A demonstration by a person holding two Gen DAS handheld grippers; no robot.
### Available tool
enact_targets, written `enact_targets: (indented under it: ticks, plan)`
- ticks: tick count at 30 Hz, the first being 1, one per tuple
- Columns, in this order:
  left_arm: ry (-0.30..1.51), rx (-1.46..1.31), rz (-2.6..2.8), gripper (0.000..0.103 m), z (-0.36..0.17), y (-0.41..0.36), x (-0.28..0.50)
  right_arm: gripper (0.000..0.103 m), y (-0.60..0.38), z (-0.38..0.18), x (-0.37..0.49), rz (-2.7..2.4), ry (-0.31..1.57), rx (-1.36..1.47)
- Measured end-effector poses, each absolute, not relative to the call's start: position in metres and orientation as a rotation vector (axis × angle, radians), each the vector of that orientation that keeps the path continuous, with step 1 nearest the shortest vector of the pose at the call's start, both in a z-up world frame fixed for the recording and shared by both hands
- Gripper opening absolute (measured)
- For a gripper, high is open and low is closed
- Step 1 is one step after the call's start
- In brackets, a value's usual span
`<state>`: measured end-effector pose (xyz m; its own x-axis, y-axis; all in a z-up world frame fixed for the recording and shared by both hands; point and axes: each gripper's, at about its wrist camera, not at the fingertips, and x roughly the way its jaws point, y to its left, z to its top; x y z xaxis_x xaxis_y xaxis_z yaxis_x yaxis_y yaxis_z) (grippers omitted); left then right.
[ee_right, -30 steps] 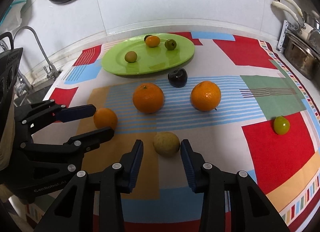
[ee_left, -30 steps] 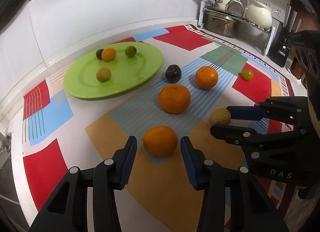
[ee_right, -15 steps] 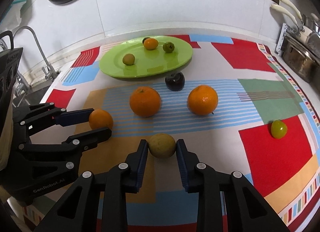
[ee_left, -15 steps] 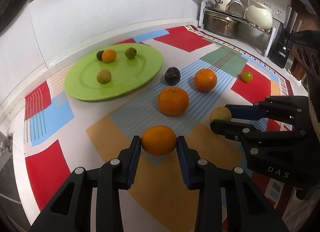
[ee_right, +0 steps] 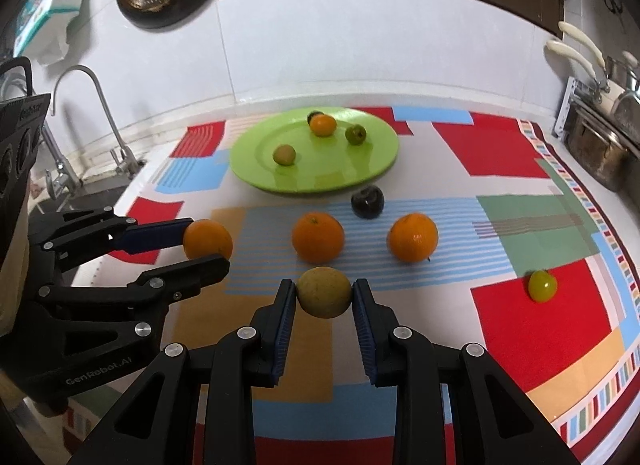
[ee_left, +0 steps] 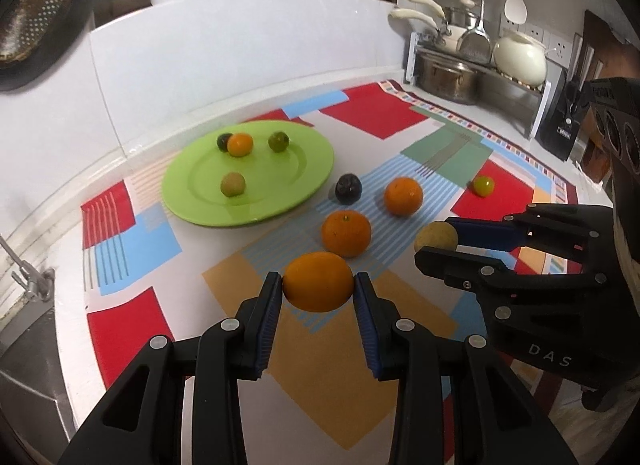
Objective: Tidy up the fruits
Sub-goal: 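Carry the orange and kiwi onto the green plate while both grippers lower them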
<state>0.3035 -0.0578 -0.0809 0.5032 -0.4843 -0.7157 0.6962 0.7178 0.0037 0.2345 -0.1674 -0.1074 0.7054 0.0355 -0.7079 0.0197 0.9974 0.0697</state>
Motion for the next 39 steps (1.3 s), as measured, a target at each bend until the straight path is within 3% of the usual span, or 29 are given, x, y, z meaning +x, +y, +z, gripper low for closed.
enact_targets:
  ticks: [39]
  plan:
    - [0.598,0.186,-0.513,0.036,-0.009,-0.063,0.314,0.030,-0.184,-0.038,0.263,0.136,0.635,0.000]
